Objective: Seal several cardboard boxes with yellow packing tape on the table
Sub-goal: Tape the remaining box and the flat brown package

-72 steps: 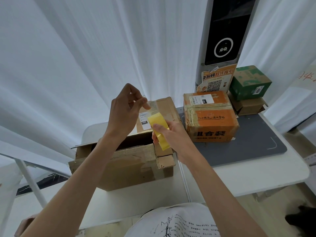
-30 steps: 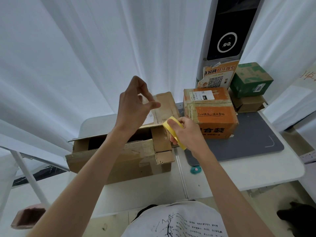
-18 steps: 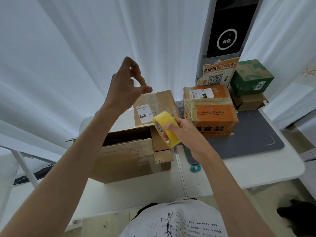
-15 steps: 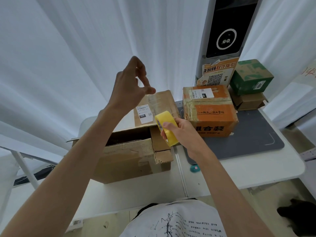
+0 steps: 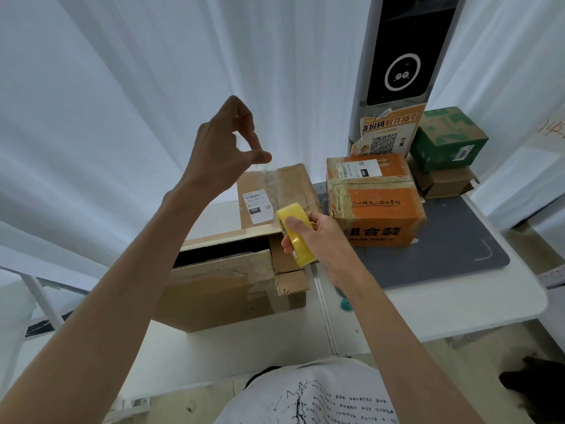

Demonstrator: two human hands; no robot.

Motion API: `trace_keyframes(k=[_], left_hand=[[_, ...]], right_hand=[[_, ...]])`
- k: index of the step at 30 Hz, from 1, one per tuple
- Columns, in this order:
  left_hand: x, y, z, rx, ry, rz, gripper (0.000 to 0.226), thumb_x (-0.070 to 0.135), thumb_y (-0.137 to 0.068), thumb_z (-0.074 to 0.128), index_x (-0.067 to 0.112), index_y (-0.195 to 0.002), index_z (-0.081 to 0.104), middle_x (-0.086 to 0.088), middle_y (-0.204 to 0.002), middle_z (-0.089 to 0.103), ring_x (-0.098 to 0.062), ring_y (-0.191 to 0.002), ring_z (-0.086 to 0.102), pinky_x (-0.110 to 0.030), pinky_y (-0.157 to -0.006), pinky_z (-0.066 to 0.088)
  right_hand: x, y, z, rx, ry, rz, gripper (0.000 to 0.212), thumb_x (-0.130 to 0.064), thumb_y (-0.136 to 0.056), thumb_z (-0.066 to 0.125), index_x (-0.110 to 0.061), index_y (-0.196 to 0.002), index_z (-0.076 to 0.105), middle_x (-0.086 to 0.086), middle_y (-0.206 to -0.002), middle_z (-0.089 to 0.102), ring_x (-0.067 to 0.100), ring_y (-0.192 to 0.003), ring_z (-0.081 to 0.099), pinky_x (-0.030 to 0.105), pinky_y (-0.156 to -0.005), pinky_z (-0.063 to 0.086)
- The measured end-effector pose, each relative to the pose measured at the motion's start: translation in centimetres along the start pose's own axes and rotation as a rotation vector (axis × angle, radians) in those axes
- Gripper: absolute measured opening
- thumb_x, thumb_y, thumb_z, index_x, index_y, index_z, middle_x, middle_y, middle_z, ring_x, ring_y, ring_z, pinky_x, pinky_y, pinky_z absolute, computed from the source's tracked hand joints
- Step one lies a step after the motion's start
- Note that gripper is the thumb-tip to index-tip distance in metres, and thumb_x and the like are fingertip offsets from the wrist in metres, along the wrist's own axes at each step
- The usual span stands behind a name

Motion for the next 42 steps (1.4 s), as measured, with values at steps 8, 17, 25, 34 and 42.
trace_keyframes(k=[8,17,25,34,42], left_hand=[[1.4,0.4,0.2,-0.035,-0.028,0.081,0.045,0.011,-0.078,0.085,0.014,-0.097,0.044,0.005,-0.087,0.074,0.01,-0.057,0.051,-0.02,-0.065,0.034],[3.7,-1.1,2.4,-0.057,0.048,0.1,0.043,0.015,-0.079,0.085,0.013,-0.098,0.046,0.005,-0.086,0.073,0.009,-0.056,0.053,-0.007,-0.06,0.036],[1.9,-2.0,10.6,-0.265,0.218,-0.162,0.028,0.018,-0.082,0.083,0.011,-0.092,0.057,0.006,-0.076,0.071,0.008,-0.056,0.056,-0.005,-0.057,0.035],[-0.5,0.1,18.6,-0.599,0.396,-0.408,0.035,0.01,-0.085,0.08,0.011,-0.099,0.049,-0.003,-0.083,0.073,0.008,-0.062,0.064,-0.004,-0.054,0.041],[-2.0,0.7,21.8,-0.713,0.364,-0.496,0.046,0.003,-0.077,0.084,0.013,-0.104,0.048,0.003,-0.086,0.066,-0.01,-0.084,0.064,-0.02,-0.068,0.044]], right_hand=[[0.3,0.4,0.7,-0.087,0.027,0.012,0.018,-0.034,-0.098,0.064,-0.024,-0.112,0.058,0.008,-0.088,0.078,0.013,-0.075,0.072,0.025,-0.065,0.057],[-0.1,1.0,-4.1,0.052,0.04,-0.009,0.034,-0.052,-0.097,0.056,-0.021,-0.103,0.069,0.001,-0.06,0.064,0.008,-0.057,0.06,0.015,-0.06,0.052],[4.5,2.1,-10.9,0.172,-0.065,0.042,0.019,-0.032,-0.098,0.063,-0.019,-0.109,0.071,-0.013,-0.085,0.074,0.009,-0.085,0.066,0.023,-0.079,0.052],[5.6,2.8,-11.5,0.133,-0.275,-0.152,0.022,0.009,-0.094,0.056,-0.008,-0.103,0.045,0.011,-0.119,0.071,0.021,-0.113,0.069,0.024,-0.089,0.055],[5.5,2.9,-11.7,0.162,-0.206,-0.178,0.031,0.01,-0.094,0.058,-0.019,-0.103,0.054,0.006,-0.117,0.073,0.025,-0.117,0.067,0.041,-0.104,0.051]])
Point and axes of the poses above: each hand's wrist, its own y-axis away from the middle knuckle, its own z-axis out of the palm, x = y × z, the point moved 9 cm from there along -y, towards the middle knuckle
